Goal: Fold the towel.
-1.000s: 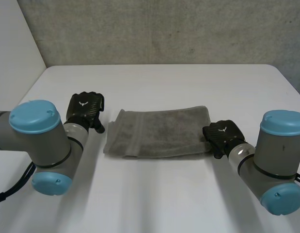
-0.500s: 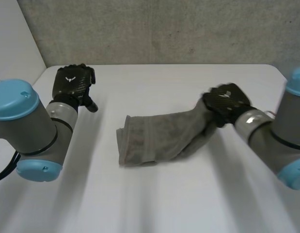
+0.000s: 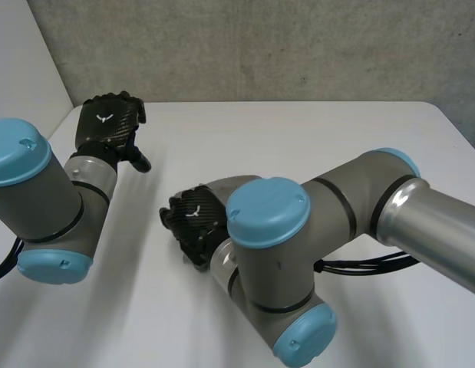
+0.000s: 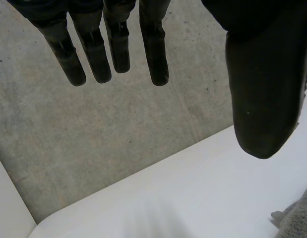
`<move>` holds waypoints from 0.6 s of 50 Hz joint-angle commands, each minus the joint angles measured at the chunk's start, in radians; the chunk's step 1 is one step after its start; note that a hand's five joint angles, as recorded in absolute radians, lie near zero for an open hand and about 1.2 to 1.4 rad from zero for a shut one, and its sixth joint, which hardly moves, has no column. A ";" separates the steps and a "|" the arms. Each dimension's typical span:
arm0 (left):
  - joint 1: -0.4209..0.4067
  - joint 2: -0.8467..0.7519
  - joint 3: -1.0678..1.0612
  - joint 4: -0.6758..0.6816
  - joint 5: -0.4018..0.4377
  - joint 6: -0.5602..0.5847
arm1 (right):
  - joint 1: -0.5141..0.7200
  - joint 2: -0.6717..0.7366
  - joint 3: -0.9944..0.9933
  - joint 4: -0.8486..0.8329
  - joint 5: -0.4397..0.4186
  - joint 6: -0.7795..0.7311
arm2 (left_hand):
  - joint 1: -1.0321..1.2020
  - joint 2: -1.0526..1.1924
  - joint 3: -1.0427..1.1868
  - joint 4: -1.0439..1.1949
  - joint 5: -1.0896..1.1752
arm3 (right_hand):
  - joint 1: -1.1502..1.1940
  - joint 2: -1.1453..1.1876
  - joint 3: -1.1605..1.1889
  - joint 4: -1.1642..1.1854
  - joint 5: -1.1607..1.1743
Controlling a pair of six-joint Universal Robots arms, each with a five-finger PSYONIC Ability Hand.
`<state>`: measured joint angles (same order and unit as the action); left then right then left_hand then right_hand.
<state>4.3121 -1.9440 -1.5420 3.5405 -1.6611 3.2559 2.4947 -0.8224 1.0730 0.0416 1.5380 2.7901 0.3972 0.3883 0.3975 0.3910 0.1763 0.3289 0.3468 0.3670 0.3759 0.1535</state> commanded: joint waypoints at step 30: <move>-0.124 -0.231 -0.055 -0.094 0.061 -0.073 | -0.277 0.040 0.120 -0.011 -0.061 0.256 | -0.134 -0.125 -0.134 -0.128 -0.087 | -0.154 -0.172 -0.192 -0.201 -0.153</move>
<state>4.1871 -2.1106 -1.6225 3.4459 -1.5964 3.1803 2.2156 -0.8295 1.2134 0.0244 1.4828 3.0547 0.3298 0.3217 0.3316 0.3300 0.1123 0.2377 0.2447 0.2478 0.2561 0.0594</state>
